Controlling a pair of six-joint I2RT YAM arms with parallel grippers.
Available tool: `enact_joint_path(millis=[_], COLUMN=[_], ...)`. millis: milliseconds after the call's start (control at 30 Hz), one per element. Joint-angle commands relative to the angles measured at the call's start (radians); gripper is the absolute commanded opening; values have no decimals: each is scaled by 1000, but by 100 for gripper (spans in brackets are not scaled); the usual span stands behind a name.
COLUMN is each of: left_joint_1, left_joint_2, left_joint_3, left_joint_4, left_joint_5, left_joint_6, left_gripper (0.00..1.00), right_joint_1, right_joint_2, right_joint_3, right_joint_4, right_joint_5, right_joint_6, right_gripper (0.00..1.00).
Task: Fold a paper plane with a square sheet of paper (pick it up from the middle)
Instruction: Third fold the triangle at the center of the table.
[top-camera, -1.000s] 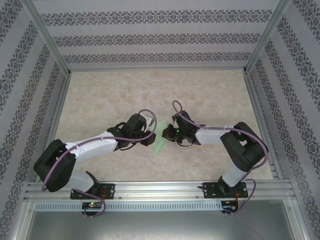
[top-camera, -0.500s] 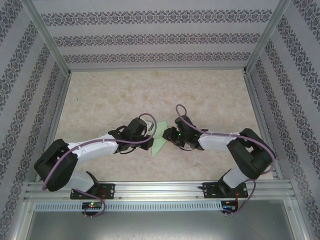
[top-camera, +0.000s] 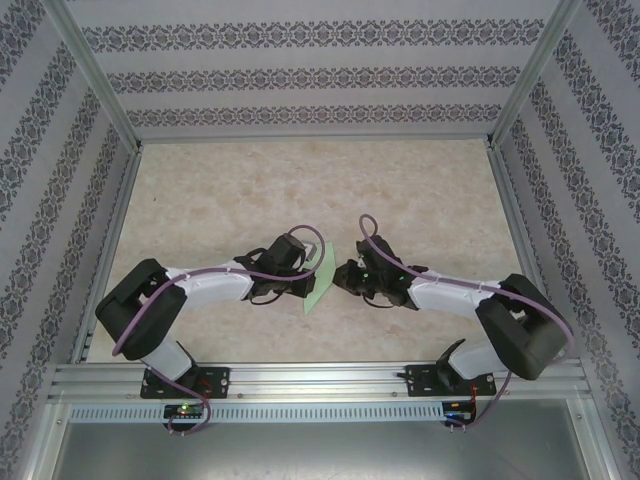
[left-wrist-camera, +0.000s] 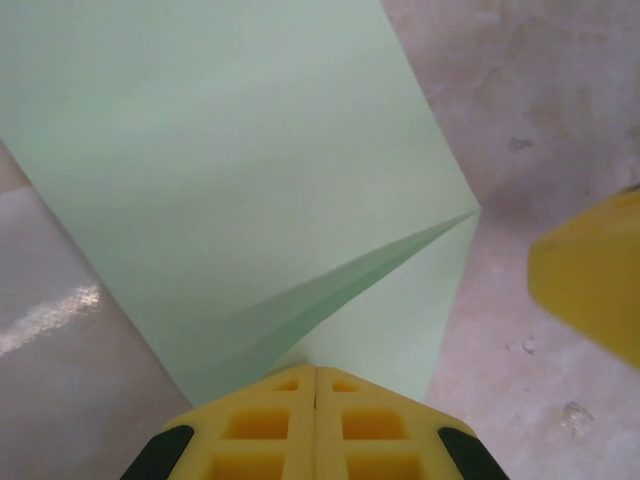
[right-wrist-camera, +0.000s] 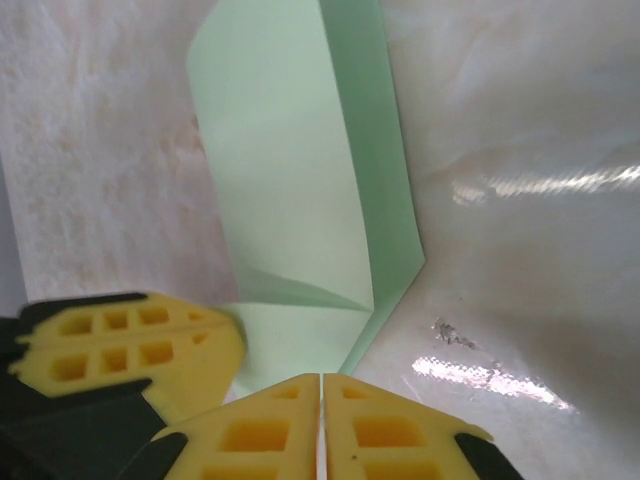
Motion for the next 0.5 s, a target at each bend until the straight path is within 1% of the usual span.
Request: enact_joint_path(millis=[0,133,367,467], left_joint_1=[-1,-1,-1,-1], left_joint_2=[50,93,89,82], left_joint_3=[25,23,-7,-9], left_joint_4=[38,42,40,26], left_joint_5=[-26,-4,-11,-12], left_joint_6=[-9,-6,-3,4], left_gripper=[6,6,6,6], right_joint_1=[11,9,-1,-15], right_joint_2=[44,91,167,169], right_joint_3=[38,53,59,38], right_joint_4=[55,75,146,133], right_joint_5=[-28,-28,-58,-55], right_joint_6=[7,5,12,5], right_gripper=[7,6,6,5])
